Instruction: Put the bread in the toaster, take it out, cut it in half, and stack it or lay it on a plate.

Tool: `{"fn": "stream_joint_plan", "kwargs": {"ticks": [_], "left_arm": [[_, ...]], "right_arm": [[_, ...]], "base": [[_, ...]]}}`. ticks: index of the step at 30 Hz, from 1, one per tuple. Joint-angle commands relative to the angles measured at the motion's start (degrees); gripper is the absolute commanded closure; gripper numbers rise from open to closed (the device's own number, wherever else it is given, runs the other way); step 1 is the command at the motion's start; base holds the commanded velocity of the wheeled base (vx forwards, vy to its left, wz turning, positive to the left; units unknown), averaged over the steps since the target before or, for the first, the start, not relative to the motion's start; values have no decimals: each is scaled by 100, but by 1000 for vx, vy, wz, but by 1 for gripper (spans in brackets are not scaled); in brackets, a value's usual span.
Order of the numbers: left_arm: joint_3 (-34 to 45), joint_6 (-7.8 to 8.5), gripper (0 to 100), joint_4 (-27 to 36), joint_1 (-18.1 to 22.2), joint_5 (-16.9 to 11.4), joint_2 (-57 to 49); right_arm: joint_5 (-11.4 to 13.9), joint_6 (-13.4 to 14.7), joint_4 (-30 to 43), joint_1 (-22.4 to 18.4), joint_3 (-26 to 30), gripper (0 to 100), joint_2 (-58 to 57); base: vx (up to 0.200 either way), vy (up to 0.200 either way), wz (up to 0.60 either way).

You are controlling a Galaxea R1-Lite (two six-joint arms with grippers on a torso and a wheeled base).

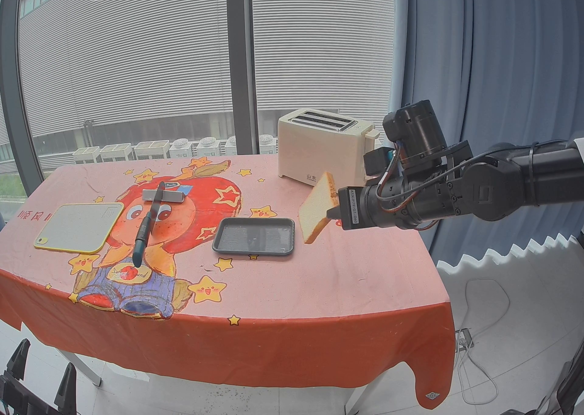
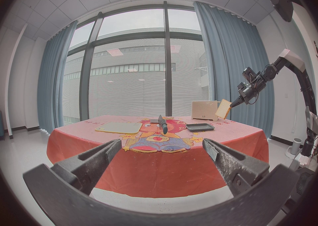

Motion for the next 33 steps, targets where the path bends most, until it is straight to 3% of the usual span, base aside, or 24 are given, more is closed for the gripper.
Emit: {"fn": "stream_joint_plan", "kwargs": {"ticks": [1, 15, 21, 33], "left_arm": [[101, -1, 0, 0, 0, 2, -75], [101, -19, 0, 0, 0, 19, -75], [101, -19, 0, 0, 0, 28, -75], [101, -1, 0, 0, 0, 19, -75]], "right_arm": [[-31, -34, -62, -46, 122, 100, -99], [-57, -105, -194, -90, 174, 100, -301], [-57, -105, -194, -134, 174, 100, -406], [-49, -272, -194, -292, 227, 100, -521]], "base": [[0, 0, 0], [0, 0, 0], [200, 0, 0], [0, 0, 0]]}}
